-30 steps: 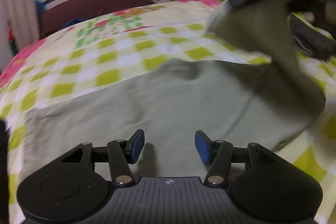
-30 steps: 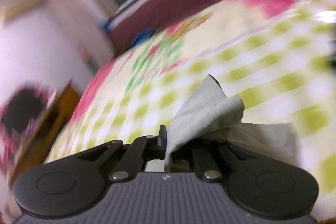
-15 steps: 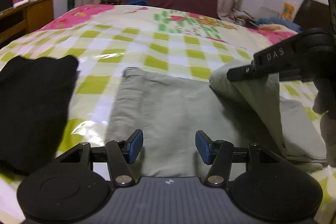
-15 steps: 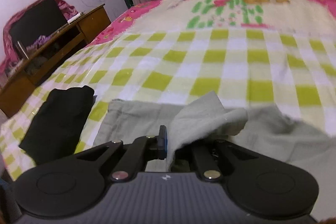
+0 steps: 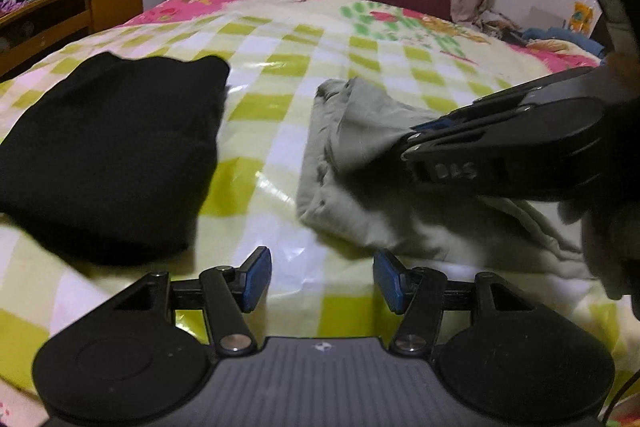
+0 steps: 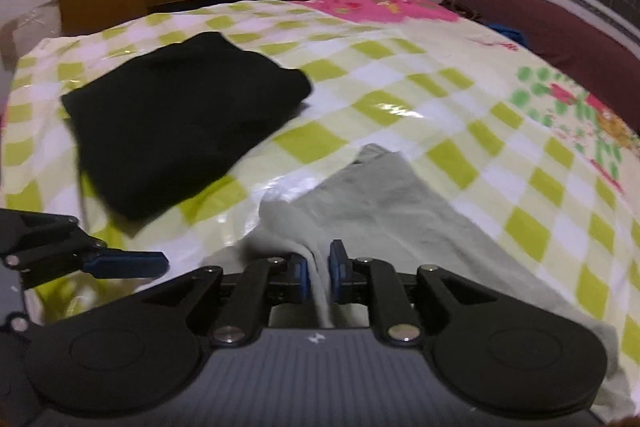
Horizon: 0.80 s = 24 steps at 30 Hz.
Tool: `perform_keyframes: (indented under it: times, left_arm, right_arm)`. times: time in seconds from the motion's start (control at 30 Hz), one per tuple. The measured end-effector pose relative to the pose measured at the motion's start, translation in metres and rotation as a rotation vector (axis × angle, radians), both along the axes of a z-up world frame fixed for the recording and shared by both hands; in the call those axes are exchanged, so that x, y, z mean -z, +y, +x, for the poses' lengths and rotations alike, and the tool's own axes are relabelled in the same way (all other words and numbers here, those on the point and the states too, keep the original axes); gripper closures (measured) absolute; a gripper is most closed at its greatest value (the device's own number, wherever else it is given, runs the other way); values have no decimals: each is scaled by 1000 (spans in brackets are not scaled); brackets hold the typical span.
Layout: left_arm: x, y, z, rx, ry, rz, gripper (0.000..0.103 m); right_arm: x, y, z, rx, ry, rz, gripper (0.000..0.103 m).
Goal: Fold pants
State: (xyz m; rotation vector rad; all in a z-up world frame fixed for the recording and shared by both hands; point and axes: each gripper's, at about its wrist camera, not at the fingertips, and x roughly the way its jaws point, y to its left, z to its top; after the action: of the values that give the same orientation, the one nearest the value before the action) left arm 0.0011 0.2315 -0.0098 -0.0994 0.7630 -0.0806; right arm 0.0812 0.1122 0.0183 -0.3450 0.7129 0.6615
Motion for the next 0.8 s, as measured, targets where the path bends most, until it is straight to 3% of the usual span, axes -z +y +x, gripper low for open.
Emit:
perform_keyframes:
  times: [0.07,0.2,0.4,0.6,0.8]
  left_arm:
    - [-1,2,-2,-6,-2,-4,33]
    - [-8,1,-1,-3,-27,9,33]
    - [-30,-3,-5,5,-92,49,33]
    - [-47,-38,19,91,-171,91,30]
    - [-29,-93,57,211,-105,198,29]
  right_arm:
    - [0,-2,-3,-9,5,9,87]
    - [-10,-19,-11,17,30,72,72]
    - [-24,-72,-30,111,37,143,69]
    - [-19,-153,-30,382,22,129,62]
    - [-2,-262,-33,712,74,223,61]
